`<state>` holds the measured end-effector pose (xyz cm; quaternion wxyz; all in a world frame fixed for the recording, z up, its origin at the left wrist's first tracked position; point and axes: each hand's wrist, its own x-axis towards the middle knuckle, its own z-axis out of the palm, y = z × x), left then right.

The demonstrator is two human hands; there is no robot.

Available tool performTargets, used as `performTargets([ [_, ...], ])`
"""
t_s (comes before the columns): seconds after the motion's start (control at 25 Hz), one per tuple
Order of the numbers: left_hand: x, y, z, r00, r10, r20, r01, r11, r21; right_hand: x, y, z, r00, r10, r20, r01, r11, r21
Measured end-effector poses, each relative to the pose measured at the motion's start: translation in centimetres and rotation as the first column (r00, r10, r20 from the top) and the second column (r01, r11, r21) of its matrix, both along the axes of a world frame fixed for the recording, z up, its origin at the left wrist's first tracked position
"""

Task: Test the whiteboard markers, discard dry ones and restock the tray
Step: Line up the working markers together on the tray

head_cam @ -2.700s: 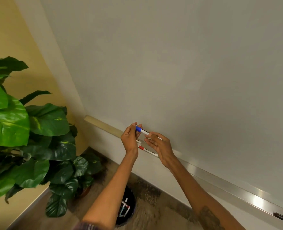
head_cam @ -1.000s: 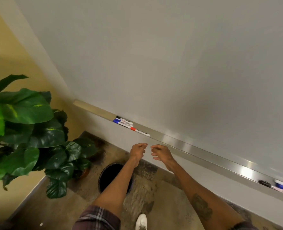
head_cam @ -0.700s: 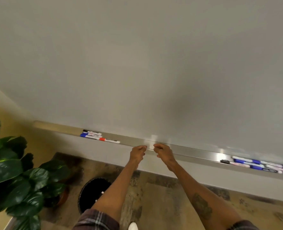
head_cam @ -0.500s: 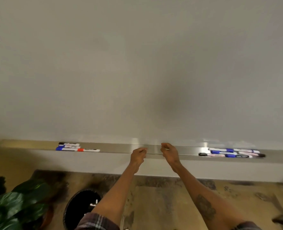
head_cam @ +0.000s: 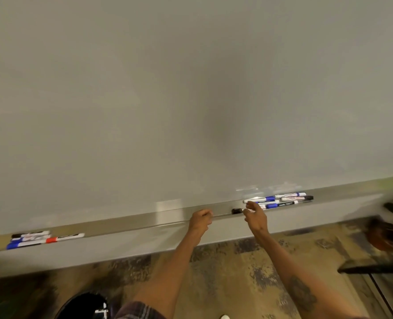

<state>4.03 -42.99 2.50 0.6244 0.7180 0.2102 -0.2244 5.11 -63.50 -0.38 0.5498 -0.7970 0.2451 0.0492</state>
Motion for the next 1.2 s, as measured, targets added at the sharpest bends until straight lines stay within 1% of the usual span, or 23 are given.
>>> performTargets([
  [0.16,1.2,-3.5,-1.2,0.998,-0.044,-0.051,0.043,0.999,-0.012,0.5,-4.3,-0.9,0.997,-0.042,-0.071,0.04,0.999,-0.024],
  [0.4,1.6,-8.3,-1.9,0.984,-0.113,-0.141,0.088,0.981,-0.173,0.8,-6.9,-2.4,0.988,0.039,-0.146,-0.042,0.999,-0.017],
  [0.48,1.8,-9.5,-2.1,0.983,-0.102,-0.153,0.075,0.982,-0.175,1.3,-7.3,-2.8,0.988,0.051,-0.146,-0.053,0.999,-0.005],
  [0.64,2.6,-11.1,-2.3,0.985,-0.029,-0.171,0.002,0.988,-0.155,2.1,-8.1,-3.0,0.987,0.08,-0.139,-0.078,0.997,0.021],
  [0.8,3.2,-11.7,-2.9,0.979,0.006,-0.205,-0.04,0.986,-0.16,2.3,-8.3,-2.8,0.987,0.066,-0.148,-0.049,0.992,0.116],
  [0.92,3.4,-11.8,-3.3,0.971,0.11,-0.212,-0.147,0.975,-0.169,2.5,-8.2,-2.8,0.994,-0.012,-0.108,0.029,0.986,0.165],
  [1.08,3.4,-10.7,-3.1,0.936,0.331,-0.124,-0.349,0.92,-0.181,2.3,-6.7,-2.4,0.991,-0.133,-0.007,0.132,0.972,0.193],
  [1.12,3.5,-10.2,-2.7,0.92,0.38,-0.098,-0.392,0.902,-0.18,2.2,-5.9,-2.0,0.992,-0.127,0.008,0.123,0.973,0.197],
  [1.2,3.8,-9.0,-1.8,0.881,0.47,-0.06,-0.472,0.86,-0.194,2.1,-4.5,-1.5,0.999,-0.05,0.009,0.047,0.983,0.176],
])
